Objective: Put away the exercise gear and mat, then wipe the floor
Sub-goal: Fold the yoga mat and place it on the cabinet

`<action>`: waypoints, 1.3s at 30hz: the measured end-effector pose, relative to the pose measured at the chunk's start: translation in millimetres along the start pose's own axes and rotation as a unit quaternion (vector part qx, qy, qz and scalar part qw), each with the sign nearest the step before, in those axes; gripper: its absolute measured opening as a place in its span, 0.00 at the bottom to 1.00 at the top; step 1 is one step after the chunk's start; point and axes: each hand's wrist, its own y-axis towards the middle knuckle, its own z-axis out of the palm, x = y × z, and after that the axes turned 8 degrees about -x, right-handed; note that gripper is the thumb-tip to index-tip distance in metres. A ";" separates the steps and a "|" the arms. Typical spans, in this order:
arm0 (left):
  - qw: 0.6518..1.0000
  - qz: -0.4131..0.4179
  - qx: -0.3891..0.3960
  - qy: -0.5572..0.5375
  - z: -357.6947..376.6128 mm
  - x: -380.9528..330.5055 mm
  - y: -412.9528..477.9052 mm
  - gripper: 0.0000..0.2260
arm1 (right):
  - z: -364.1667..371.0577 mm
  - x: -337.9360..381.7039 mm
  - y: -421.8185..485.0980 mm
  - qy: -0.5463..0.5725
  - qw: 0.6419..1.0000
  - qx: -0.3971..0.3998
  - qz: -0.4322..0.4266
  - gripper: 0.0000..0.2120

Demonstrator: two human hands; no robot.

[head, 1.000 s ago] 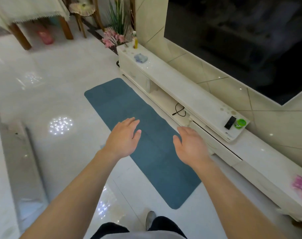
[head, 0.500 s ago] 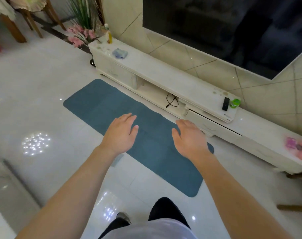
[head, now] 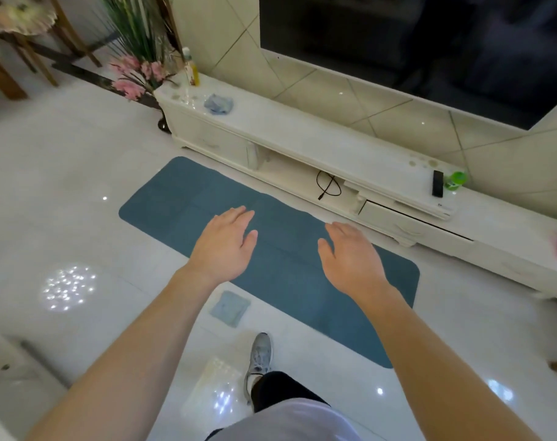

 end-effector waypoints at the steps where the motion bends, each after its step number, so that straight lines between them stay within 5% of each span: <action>1: 1.000 -0.001 0.002 0.002 -2.6 9.5 8.9 0.22 | 4.0 6.2 9.9 0.003 1.000 0.003 0.004 0.24; 18: 1.000 0.004 0.026 0.016 -57.1 154.9 139.5 0.22 | 33.3 131.4 164.5 -0.001 1.000 0.016 0.018 0.25; 39: 0.992 0.111 0.057 0.035 -154.9 418.9 238.3 0.22 | 117.8 386.9 248.4 -0.007 0.991 -0.038 0.128 0.24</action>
